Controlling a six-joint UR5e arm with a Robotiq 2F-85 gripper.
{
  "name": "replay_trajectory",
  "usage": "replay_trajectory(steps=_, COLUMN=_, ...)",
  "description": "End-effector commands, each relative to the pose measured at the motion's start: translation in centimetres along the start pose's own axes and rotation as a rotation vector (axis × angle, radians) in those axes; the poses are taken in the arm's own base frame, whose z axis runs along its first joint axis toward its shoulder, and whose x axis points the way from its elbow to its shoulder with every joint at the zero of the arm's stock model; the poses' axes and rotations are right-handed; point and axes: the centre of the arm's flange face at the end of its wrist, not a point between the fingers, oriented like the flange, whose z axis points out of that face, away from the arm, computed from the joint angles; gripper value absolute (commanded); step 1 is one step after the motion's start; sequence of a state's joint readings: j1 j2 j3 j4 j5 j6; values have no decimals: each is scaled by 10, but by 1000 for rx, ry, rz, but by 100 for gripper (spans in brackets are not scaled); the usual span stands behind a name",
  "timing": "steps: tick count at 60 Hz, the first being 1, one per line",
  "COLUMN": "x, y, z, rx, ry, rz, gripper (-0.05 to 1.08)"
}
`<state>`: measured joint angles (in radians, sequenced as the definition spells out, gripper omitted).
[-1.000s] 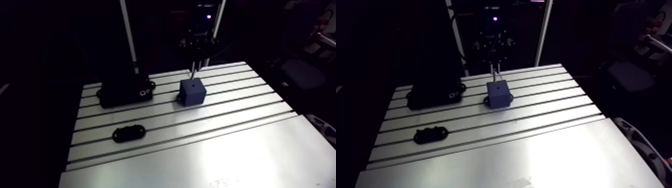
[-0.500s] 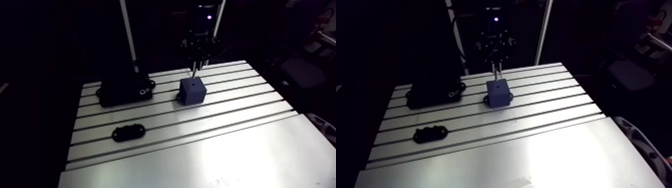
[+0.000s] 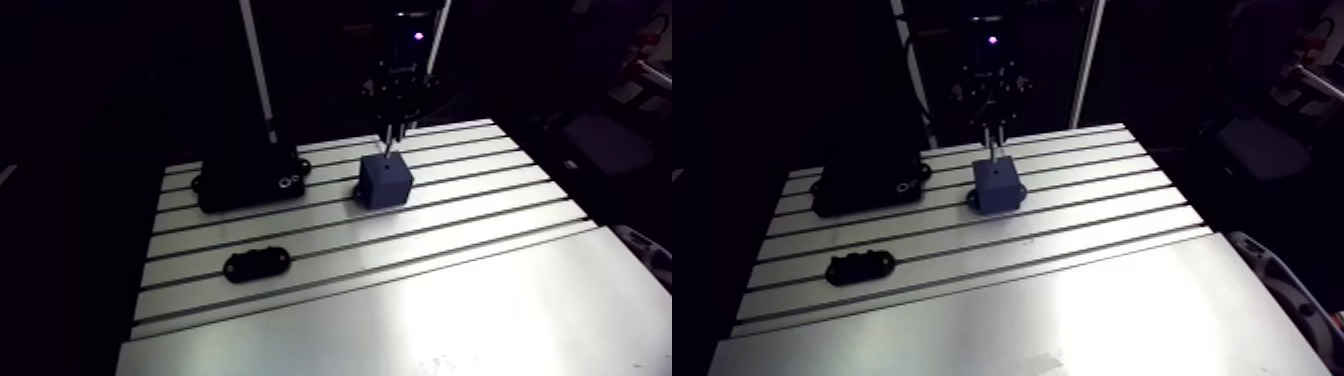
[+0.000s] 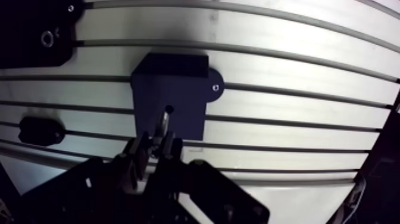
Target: Pick up the M10 bolt and insert it into the hole until fully seated.
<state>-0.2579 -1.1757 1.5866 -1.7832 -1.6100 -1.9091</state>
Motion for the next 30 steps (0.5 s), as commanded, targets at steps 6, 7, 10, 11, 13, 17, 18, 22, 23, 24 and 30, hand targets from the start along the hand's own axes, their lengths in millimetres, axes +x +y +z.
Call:
replay_trajectory(steps=6, x=2, y=1, z=5, rx=2, ry=-9, rz=-1, gripper=108)
replay_trajectory(steps=7, x=2, y=0, z=6, rx=2, ry=-11, rz=-1, gripper=108)
replay_trajectory(steps=10, x=2, y=0, z=7, rx=3, ry=-12, rz=-1, gripper=108)
replay_trajectory(steps=11, x=2, y=0, z=7, rx=3, ry=-12, rz=-1, gripper=108)
replay_trajectory(steps=13, x=2, y=1, z=8, rx=3, ry=-13, rz=1, gripper=108)
replay_trajectory(steps=17, x=1, y=1, z=8, rx=4, ry=-15, rz=1, gripper=108)
replay_trajectory(steps=18, x=1, y=1, z=9, rx=5, ry=-16, rz=1, gripper=108)
replay_trajectory(steps=22, x=1, y=1, z=10, rx=7, ry=-19, rz=1, gripper=108)
replay_trajectory(steps=23, x=1, y=1, z=10, rx=7, ry=-19, rz=1, gripper=108)
replay_trajectory(steps=24, x=1, y=0, z=11, rx=7, ry=-19, rz=-1, gripper=108)
replay_trajectory(steps=30, x=1, y=1, z=12, rx=8, ry=-22, rz=0, gripper=108)
